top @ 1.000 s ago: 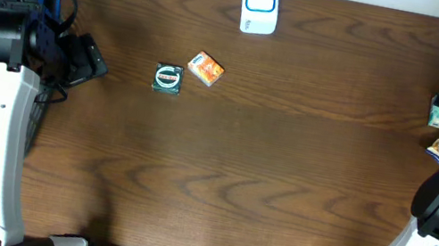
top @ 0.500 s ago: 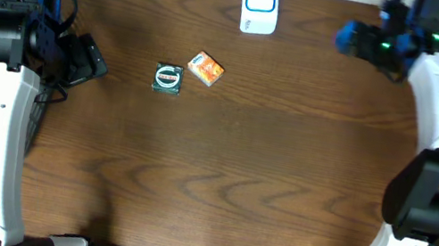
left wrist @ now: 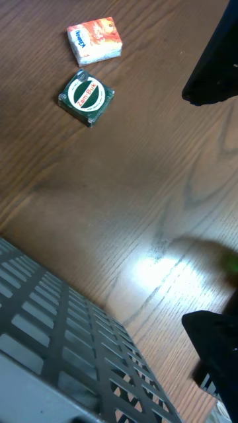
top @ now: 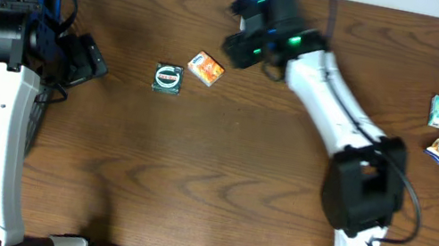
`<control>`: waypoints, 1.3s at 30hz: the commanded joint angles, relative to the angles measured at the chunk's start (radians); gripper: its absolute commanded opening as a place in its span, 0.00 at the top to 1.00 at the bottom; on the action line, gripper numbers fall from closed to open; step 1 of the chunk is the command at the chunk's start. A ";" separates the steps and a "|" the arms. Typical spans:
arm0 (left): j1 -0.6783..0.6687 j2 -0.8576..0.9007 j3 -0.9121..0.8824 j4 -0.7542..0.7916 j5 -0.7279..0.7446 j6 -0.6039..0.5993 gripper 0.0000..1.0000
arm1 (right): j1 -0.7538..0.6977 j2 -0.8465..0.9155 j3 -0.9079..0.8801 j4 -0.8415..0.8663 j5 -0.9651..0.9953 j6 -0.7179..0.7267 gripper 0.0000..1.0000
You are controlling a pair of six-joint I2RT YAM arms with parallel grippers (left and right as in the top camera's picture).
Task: Scan the item barcode
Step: 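Reach the right gripper to the orange Kleenex pack and grasp it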
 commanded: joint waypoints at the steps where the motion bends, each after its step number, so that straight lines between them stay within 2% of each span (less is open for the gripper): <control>1: 0.002 0.006 -0.004 -0.003 -0.005 -0.005 0.02 | 0.042 0.065 0.000 0.034 0.131 -0.077 0.36; 7: 0.002 0.006 -0.004 -0.003 -0.006 -0.005 0.02 | 0.099 0.143 0.000 0.057 0.120 -0.105 0.37; 15: 0.002 0.006 -0.004 -0.003 -0.006 -0.005 0.02 | 0.159 0.162 0.000 0.054 0.119 -0.173 0.38; 23: 0.002 0.006 -0.004 -0.003 -0.006 -0.005 0.02 | 0.163 0.190 -0.002 0.055 0.123 -0.188 0.46; 30: 0.002 0.006 -0.004 -0.003 -0.005 -0.005 0.02 | 0.162 0.236 -0.002 0.052 0.157 -0.187 0.46; 31: 0.002 0.006 -0.004 -0.003 -0.006 -0.005 0.02 | 0.162 0.239 -0.002 0.049 0.157 -0.187 0.48; 32: 0.002 0.006 -0.004 -0.003 -0.005 -0.005 0.02 | 0.162 0.241 -0.002 0.046 0.160 -0.187 0.55; 34: 0.002 0.006 -0.004 -0.003 -0.006 -0.005 0.02 | 0.162 0.241 -0.002 0.039 0.179 -0.175 0.79; 36: 0.002 0.006 -0.004 -0.003 -0.005 -0.005 0.02 | 0.162 0.237 -0.002 0.027 0.220 -0.124 0.96; 39: 0.002 0.006 -0.004 -0.003 -0.006 -0.005 0.02 | 0.157 0.225 -0.002 -0.022 0.234 -0.088 0.99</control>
